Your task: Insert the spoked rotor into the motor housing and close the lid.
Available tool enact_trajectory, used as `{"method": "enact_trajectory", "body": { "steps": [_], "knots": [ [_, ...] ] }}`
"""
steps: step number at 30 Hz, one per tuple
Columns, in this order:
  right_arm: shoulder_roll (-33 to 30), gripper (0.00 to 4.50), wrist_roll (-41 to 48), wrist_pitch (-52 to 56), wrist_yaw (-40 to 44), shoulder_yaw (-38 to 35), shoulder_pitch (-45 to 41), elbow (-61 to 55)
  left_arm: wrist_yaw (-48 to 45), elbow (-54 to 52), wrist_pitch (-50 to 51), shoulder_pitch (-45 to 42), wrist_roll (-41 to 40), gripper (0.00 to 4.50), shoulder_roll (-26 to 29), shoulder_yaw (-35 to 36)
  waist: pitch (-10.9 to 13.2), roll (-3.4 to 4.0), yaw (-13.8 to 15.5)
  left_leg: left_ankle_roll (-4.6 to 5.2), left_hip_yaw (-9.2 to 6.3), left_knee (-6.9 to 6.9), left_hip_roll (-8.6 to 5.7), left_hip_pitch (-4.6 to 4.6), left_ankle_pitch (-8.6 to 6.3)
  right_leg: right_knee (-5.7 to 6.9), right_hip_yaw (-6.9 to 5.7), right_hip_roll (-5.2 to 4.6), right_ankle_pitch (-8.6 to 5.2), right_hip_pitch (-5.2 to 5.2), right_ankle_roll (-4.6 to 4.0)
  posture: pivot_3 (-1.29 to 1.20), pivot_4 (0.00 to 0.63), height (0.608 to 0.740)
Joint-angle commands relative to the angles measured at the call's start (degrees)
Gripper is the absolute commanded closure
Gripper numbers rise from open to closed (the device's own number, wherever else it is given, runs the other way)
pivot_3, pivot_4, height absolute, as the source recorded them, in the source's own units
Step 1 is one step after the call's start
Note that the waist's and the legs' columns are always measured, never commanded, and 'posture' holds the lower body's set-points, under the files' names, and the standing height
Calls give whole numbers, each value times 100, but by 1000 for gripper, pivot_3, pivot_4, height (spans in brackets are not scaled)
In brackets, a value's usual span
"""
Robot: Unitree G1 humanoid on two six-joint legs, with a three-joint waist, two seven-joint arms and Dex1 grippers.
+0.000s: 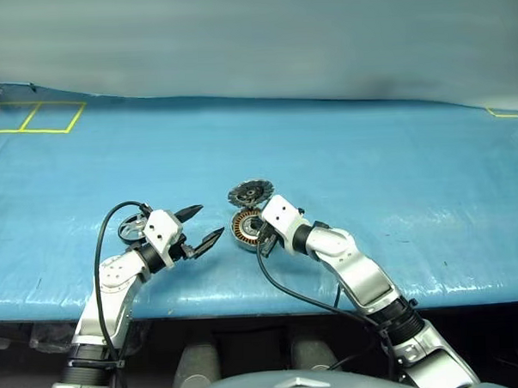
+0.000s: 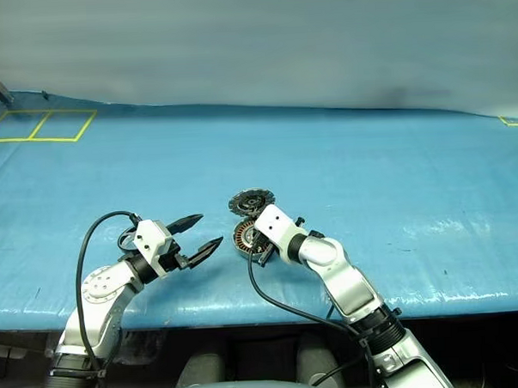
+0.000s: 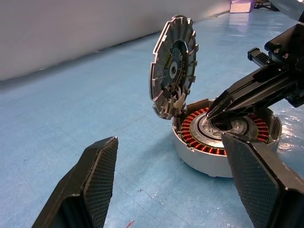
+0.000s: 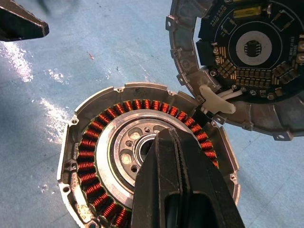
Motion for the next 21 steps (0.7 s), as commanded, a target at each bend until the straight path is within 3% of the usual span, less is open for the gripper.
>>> {"method": "enact_trajectory", "body": {
  "steps": [1, 8, 21],
  "knots": [
    [-166, 4475, -92, 332, 141, 159, 339, 572, -37, -102, -92, -57, -56, 698, 3, 37, 0, 2, 1, -3, 0, 0, 1, 0, -2, -2, -16, -12, 0, 1, 0, 0, 150, 740],
    [-137, 4475, 91, 425, 248, -103, 252, -241, -88, -62, -99, -90, -53, 698, -4, 15, 29, 35, 35, -12, -9, -5, -5, -15, -11, -5, -100, -63, 0, -6, 0, 0, 150, 740],
    [-240, 4475, 126, 678, 209, -278, 64, -1142, -149, 11, -115, -151, -24, 698, -51, -27, 99, 36, 104, 5, -14, 3, 4, -102, -18, -4, -125, -32, -6, -49, -25, 0, 150, 740]
  ]
}}
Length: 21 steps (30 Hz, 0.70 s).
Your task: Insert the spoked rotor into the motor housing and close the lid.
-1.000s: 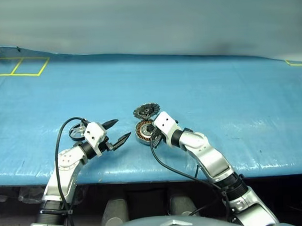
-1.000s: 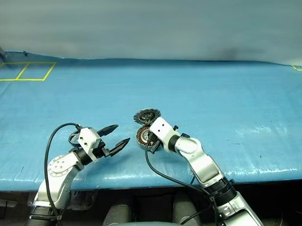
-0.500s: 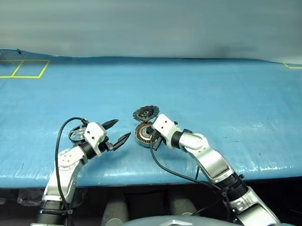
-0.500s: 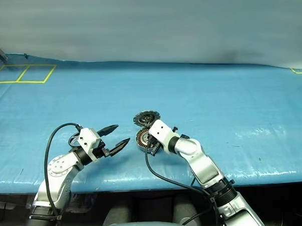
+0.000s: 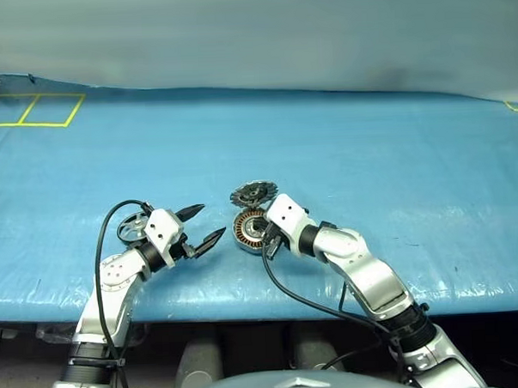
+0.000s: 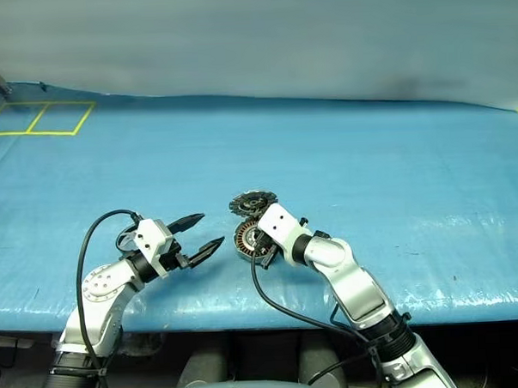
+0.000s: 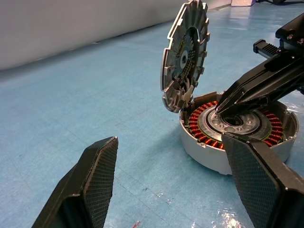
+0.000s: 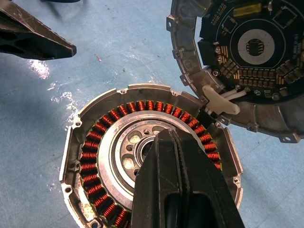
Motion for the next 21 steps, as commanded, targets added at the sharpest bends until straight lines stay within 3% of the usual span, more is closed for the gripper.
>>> {"method": "enact_trajectory", "body": {
  "steps": [1, 21],
  "knots": [
    [-102, 4475, -15, 104, 19, -57, -48, -234, -28, 10, -110, -95, -25, 698, -40, -23, 4, -1, 10, 0, 0, 2, 0, -5, 0, 1, 0, 1, 0, -4, 1, 0, 150, 740],
    [-234, 4475, -50, 202, 60, 141, -70, -582, -55, 41, -122, -83, -8, 698, -46, -65, 16, -2, 41, -2, 0, 4, 28, -6, 1, 4, 2, 35, -3, -4, 5, 0, 150, 740]
  ]
}}
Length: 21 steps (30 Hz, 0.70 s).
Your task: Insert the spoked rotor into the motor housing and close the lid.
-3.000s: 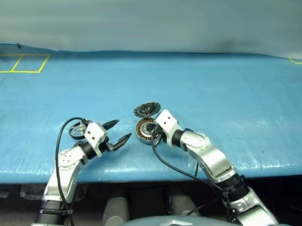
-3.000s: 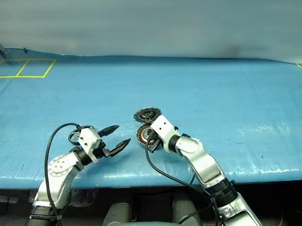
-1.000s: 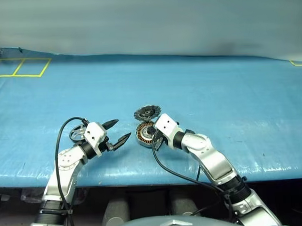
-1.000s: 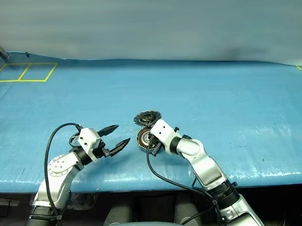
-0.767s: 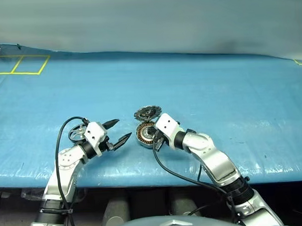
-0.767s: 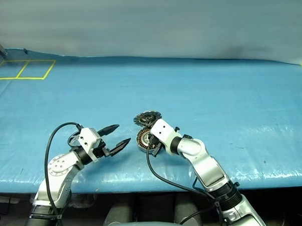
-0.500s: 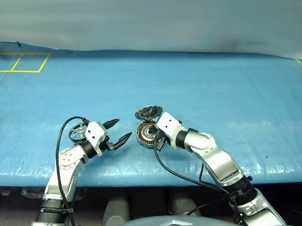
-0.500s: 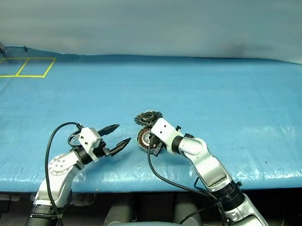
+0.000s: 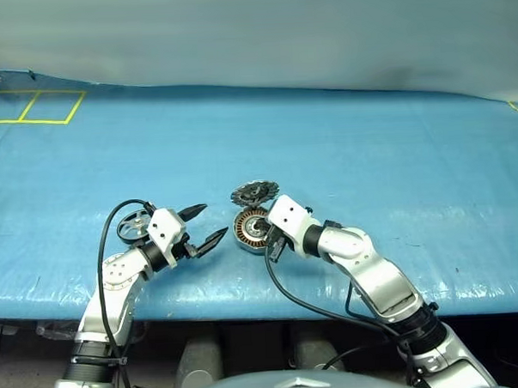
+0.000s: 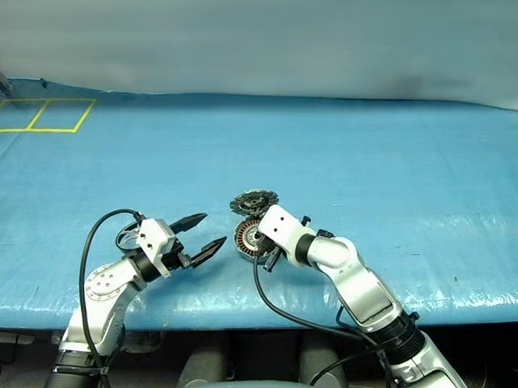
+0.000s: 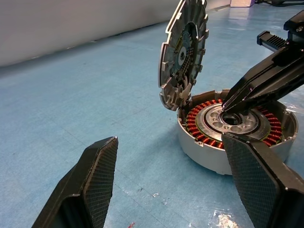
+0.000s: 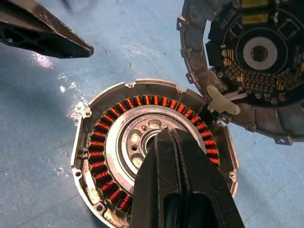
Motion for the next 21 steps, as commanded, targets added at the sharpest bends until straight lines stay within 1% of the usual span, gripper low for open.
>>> {"method": "enact_trajectory", "body": {
  "steps": [1, 10, 21],
  "knots": [
    [59, 4475, -5, -65, -45, 3, -64, -55, -24, 3, -109, -50, -10, 698, -15, -9, 0, 0, 0, 0, 0, 1, 0, 0, 0, 0, 0, 0, 1, 0, -1, 0, 150, 740],
    [134, 4475, -11, -189, -106, -76, -90, 350, -20, -25, -87, -33, -7, 698, 16, 7, 0, 0, 2, -1, 0, 6, 1, 4, 1, 4, 1, 2, 4, 5, -7, 0, 150, 740],
    [150, 4475, 35, -227, -110, -165, -177, 395, -3, -60, -94, 15, -11, 698, 15, 11, 0, 0, 2, -4, 0, 16, 4, 6, 3, 10, 3, 7, 10, 9, -12, 0, 150, 740]
  ]
}}
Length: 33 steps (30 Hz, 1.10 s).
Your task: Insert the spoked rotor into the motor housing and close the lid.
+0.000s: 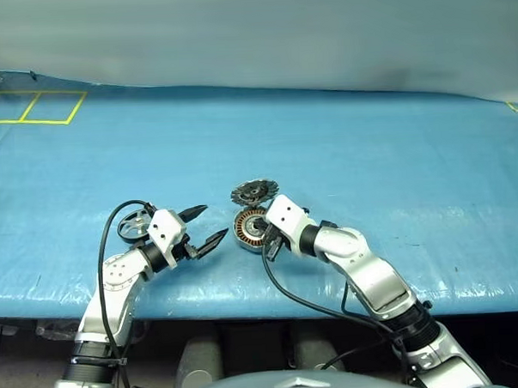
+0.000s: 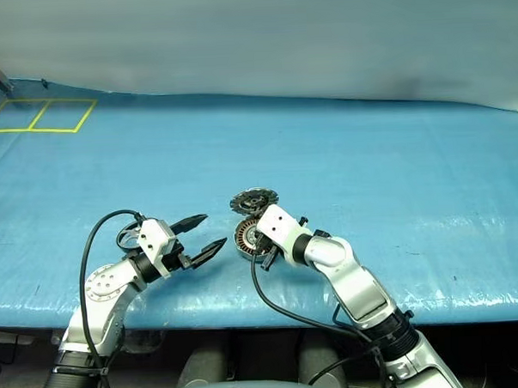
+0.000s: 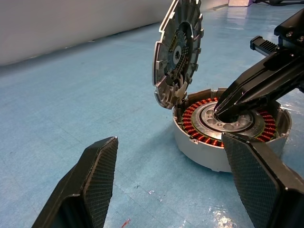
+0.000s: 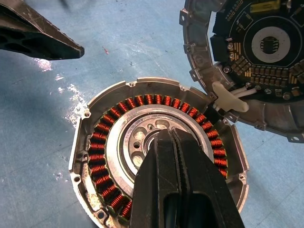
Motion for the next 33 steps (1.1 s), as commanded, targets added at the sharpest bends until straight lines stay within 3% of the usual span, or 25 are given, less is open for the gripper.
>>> {"method": "enact_trajectory", "body": {
  "steps": [1, 33],
  "knots": [
    [13, 4475, 18, -68, -46, -150, -88, -21, 1, -69, -94, -3, -17, 698, 3, 23, 0, 0, 3, 0, 0, 0, 0, 0, 0, 0, 0, 0, 0, 0, 0, 0, 150, 740],
    [27, 4475, 60, 69, -79, -149, 35, -315, 19, -89, -77, 39, -25, 698, 19, 15, 0, 0, 2, 0, -3, 11, 0, 9, 0, 1, 3, 4, 6, 18, -1, 0, 150, 740]
  ]
}}
